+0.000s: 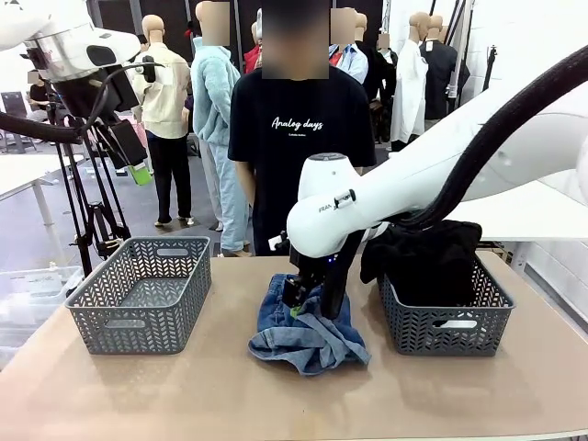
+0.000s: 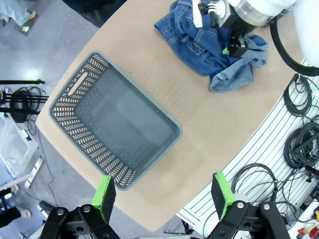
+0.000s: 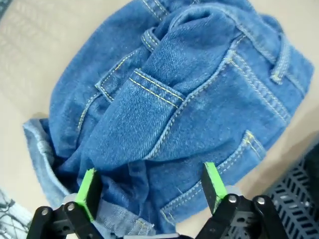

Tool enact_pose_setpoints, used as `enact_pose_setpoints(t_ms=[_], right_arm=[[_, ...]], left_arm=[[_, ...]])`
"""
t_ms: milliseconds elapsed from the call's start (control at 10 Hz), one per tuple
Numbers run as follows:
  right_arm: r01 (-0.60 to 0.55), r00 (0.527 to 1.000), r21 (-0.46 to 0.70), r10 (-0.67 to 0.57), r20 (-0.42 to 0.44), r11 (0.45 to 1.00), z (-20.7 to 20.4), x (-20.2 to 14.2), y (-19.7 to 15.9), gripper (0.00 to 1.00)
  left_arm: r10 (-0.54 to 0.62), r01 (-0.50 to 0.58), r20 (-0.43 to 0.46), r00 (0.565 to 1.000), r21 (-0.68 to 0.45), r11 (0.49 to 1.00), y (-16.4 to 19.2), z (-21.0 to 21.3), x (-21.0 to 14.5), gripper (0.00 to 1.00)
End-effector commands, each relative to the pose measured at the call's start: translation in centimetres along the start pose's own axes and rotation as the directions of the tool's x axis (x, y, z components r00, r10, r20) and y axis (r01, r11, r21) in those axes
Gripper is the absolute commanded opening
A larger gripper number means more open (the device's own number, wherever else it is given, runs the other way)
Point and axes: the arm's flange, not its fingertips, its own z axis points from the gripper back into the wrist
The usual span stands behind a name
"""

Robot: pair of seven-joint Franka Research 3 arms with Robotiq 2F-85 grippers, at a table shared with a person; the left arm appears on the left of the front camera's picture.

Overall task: Sort the tops and bottoms.
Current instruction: Lift clothes from the center of the table with your right hand.

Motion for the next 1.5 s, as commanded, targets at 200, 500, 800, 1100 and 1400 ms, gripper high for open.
enact_pose_setpoints(t_ms=[200, 500, 800, 1100, 1400], right_arm=[[-0.084, 0.996, 0.049, 0.086, -0.037, 0.995, -0.4, 0.6, 0.2, 0.82], [-0.082, 0.995, 0.036, 0.084, -0.053, 0.996, -0.2, 0.5, 0.1, 0.24], [-0.077, 0.994, 0.054, 0.081, -0.077, 0.996, -0.2, 0.4, 0.0, 0.00], [-0.044, 0.997, 0.094, 0.050, -0.062, 0.995, 0.2, 0.3, -0.1, 0.00], [-0.056, 0.994, 0.056, 0.051, 0.102, 0.997, 6.6, 0.2, -0.2, 0.00]], left_arm=[[-0.003, 0.003, -0.008, 1.000, -0.006, 1.000, 0.0, 0.3, 0.0, 1.00], [-0.003, 0.003, -0.008, 1.000, -0.006, 1.000, 0.0, 0.3, 0.0, 1.00], [-0.003, 0.003, -0.008, 1.000, -0.006, 1.000, 0.0, 0.3, 0.0, 1.00], [-0.003, 0.003, -0.008, 1.000, -0.006, 1.000, 0.0, 0.3, 0.0, 1.00], [-0.003, 0.003, -0.008, 1.000, -0.006, 1.000, 0.0, 0.3, 0.0, 1.00]])
